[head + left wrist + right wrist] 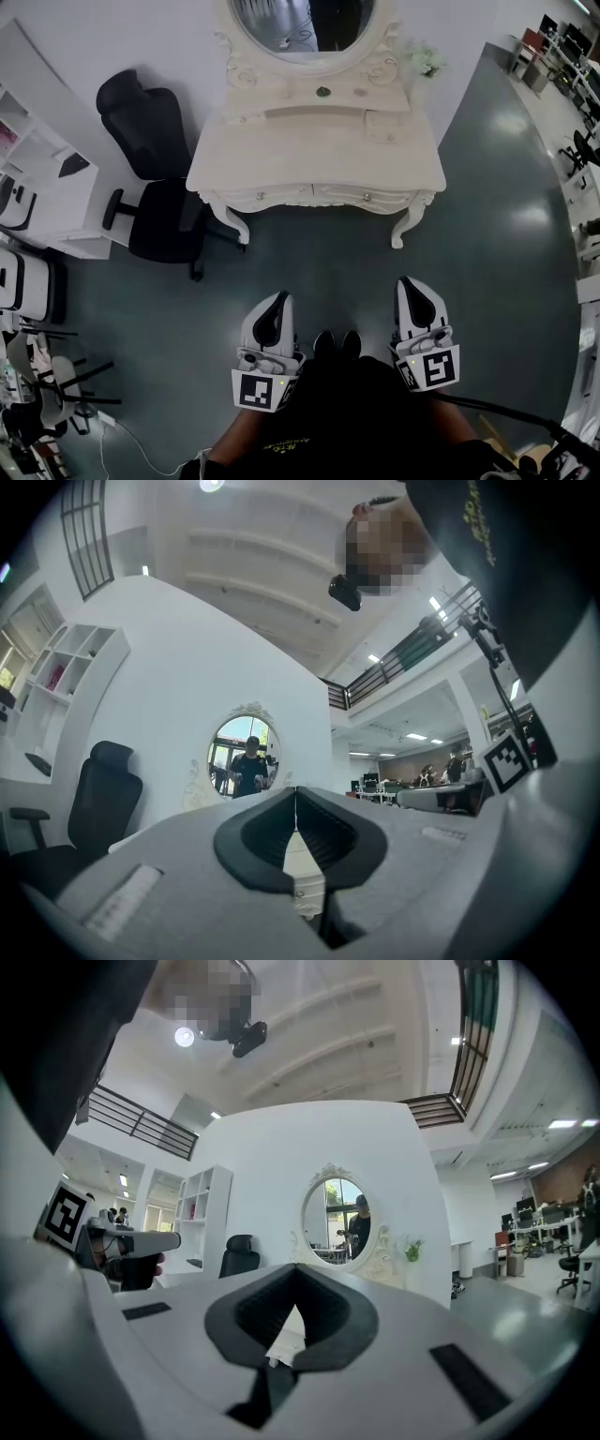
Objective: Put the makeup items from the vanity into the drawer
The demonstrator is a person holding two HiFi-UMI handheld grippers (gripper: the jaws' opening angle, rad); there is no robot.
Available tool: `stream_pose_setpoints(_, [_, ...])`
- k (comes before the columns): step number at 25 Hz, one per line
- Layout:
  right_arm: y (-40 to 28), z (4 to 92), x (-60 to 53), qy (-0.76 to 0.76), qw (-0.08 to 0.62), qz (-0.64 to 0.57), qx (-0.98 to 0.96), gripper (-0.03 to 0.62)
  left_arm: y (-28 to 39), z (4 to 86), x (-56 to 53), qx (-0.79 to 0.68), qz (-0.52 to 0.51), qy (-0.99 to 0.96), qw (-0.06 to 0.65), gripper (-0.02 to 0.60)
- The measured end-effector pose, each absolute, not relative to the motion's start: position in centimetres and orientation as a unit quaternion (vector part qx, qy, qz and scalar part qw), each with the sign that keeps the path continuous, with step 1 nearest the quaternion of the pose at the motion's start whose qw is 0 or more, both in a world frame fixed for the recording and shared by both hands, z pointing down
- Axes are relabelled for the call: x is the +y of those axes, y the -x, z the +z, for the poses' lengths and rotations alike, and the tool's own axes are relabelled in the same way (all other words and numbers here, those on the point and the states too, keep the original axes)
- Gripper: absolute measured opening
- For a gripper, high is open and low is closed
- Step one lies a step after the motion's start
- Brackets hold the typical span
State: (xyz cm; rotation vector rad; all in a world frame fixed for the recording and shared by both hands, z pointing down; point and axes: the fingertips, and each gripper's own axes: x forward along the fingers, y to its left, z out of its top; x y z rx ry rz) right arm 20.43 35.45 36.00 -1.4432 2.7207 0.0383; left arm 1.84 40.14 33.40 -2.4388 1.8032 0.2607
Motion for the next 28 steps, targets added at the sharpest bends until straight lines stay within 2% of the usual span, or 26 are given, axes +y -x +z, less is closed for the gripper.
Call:
stream_pose_setpoints(19, [-23.8, 36.8, 32.1, 0.46, 0.029, 0.006, 0.888, 0.002, -2.4, 33.7, 37.8, 0.627, 0.062, 0.774, 0.058, 0.021])
stream_pose_setpoints(28, [-22.5, 38.2, 25.5, 0.457, 0.013, 0.002, 0.889, 0.002, -0.3, 35.5, 31.8, 0.638, 0.049, 0.767, 0.052, 0.021])
